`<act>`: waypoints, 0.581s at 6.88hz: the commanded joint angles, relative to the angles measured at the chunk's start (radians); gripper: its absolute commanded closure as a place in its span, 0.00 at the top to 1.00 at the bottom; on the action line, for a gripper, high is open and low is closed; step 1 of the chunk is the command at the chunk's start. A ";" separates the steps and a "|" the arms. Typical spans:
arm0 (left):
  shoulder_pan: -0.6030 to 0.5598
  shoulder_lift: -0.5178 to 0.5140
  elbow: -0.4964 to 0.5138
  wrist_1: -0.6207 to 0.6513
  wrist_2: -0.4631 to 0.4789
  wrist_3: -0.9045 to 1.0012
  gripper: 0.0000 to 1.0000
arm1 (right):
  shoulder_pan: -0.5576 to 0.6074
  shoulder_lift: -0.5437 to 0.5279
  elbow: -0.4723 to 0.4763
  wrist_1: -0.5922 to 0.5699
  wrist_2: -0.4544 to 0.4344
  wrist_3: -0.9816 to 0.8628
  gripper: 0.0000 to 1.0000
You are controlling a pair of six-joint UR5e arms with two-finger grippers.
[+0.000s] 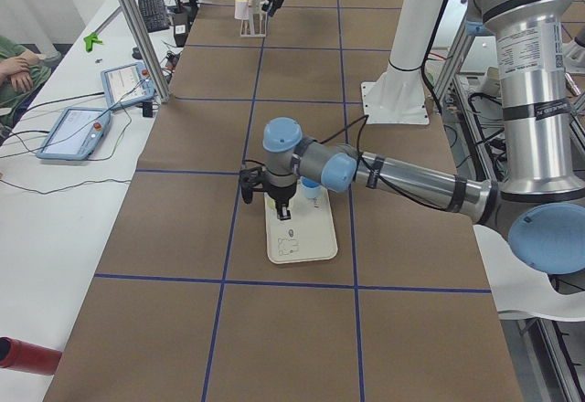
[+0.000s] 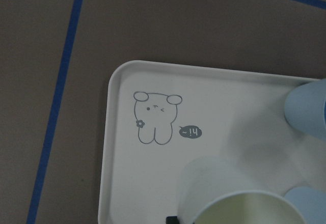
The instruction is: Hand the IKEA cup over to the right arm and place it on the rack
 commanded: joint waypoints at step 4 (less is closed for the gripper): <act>0.071 -0.446 0.070 0.091 0.066 -0.473 0.00 | -0.007 0.008 -0.042 0.089 0.000 0.078 1.00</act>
